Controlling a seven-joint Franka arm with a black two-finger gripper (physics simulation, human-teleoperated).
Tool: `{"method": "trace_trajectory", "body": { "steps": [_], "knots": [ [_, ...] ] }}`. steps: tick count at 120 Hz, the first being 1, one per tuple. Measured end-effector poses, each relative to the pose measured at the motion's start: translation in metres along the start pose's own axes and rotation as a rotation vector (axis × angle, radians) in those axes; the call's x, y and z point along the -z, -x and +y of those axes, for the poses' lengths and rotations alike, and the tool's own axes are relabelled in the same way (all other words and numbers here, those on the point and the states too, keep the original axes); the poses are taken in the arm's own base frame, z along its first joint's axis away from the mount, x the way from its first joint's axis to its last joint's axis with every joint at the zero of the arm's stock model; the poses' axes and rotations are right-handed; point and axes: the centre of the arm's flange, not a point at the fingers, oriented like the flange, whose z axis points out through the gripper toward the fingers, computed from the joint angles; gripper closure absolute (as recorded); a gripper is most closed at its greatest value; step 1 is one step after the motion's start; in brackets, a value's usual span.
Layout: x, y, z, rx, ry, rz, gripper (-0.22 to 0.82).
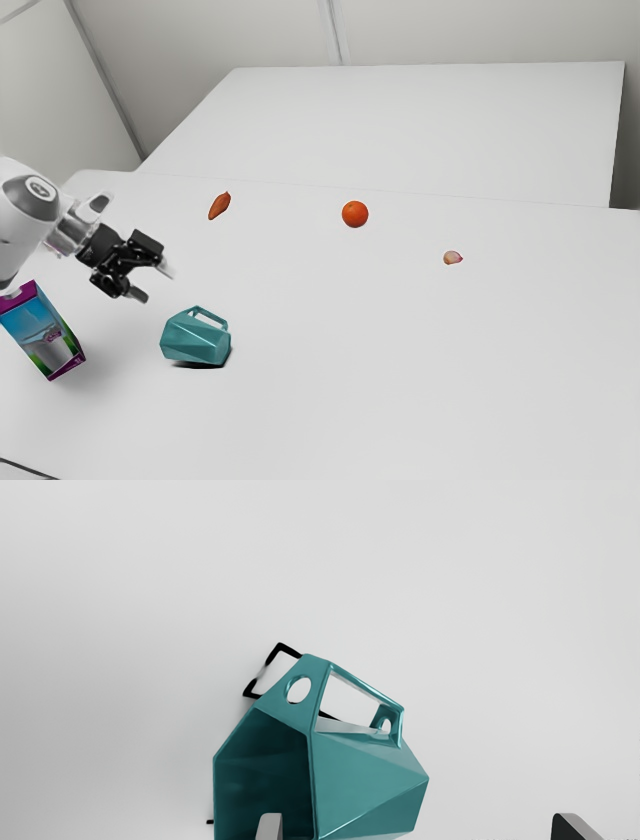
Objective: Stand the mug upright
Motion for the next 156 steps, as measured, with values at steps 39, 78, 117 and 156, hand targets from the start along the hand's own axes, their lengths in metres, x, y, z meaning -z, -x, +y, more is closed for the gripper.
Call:
{"method": "trace_trajectory", "body": {
  "steps": [39,78,117,156],
  "knots": [
    [-0.037,0.019,-0.020,-0.059,0.073,-0.002,0.02],
    [-0.060,0.016,-0.032,-0.143,0.146,0.018,0.02],
    [-0.088,0.022,-0.043,-0.202,0.233,0.047,0.03],
    [-0.093,0.021,-0.037,-0.300,0.254,0.067,0.49]
  ]
}}
